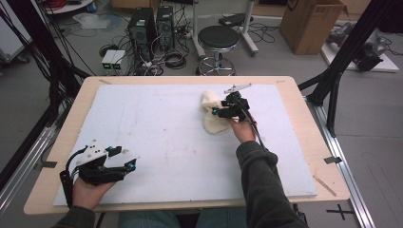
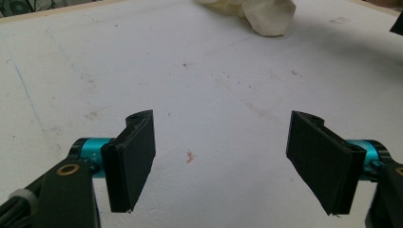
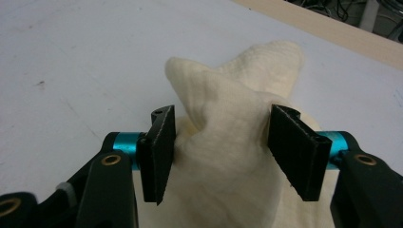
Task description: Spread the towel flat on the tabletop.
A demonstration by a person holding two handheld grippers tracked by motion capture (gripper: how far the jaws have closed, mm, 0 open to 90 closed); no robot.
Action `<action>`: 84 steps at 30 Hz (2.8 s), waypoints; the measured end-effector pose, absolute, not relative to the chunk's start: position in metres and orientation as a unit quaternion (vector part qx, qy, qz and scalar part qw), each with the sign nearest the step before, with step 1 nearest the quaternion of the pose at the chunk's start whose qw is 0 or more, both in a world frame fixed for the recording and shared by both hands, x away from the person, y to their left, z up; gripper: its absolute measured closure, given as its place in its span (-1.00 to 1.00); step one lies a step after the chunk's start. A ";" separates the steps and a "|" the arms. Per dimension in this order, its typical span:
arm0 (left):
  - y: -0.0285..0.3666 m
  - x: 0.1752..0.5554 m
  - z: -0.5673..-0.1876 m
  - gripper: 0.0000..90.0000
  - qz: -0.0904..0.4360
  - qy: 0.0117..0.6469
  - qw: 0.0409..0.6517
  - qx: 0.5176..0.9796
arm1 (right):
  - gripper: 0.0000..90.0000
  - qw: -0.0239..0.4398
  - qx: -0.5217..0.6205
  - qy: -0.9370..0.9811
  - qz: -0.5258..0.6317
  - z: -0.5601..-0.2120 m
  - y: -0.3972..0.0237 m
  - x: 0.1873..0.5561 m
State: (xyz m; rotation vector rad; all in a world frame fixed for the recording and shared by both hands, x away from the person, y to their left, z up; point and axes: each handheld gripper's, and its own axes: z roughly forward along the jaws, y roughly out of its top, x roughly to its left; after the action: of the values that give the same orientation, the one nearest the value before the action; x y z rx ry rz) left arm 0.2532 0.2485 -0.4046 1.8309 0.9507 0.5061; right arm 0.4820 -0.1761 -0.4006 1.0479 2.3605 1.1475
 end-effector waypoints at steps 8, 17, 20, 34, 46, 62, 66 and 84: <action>0.249 0.254 -0.405 -0.43 0.208 0.390 0.486 0.754 | 0.03 0.149 0.379 0.835 0.370 -0.418 -0.169 0.488; 0.248 0.254 -0.405 -0.43 0.207 0.391 0.487 0.753 | 0.24 0.151 0.383 0.845 0.342 -0.430 -0.163 0.490; 0.247 0.254 -0.405 -0.43 0.209 0.390 0.486 0.754 | 0.37 0.157 0.382 0.847 0.335 -0.430 -0.162 0.490; 0.248 0.254 -0.406 -0.43 0.208 0.391 0.485 0.753 | 0.73 0.130 0.398 0.835 0.357 -0.419 -0.172 0.487; 0.247 0.252 -0.404 -0.43 0.210 0.390 0.487 0.753 | 0.73 0.114 0.375 0.818 0.422 -0.381 -0.185 0.463; 0.246 0.250 -0.404 -0.43 0.211 0.386 0.487 0.755 | 0.73 0.092 0.324 0.817 0.467 -0.343 -0.176 0.416; 0.245 0.249 -0.404 -0.43 0.211 0.386 0.489 0.754 | 0.73 0.086 0.310 0.821 0.473 -0.338 -0.167 0.404; 0.245 0.247 -0.402 -0.43 0.212 0.383 0.494 0.752 | 0.73 0.075 0.273 0.824 0.491 -0.337 -0.125 0.360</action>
State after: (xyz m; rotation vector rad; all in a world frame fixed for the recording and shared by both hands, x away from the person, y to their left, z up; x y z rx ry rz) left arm 0.2471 0.2451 -0.4024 1.8227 0.9278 0.5148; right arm 0.3601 -0.1254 -0.3368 0.8194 2.4712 1.4743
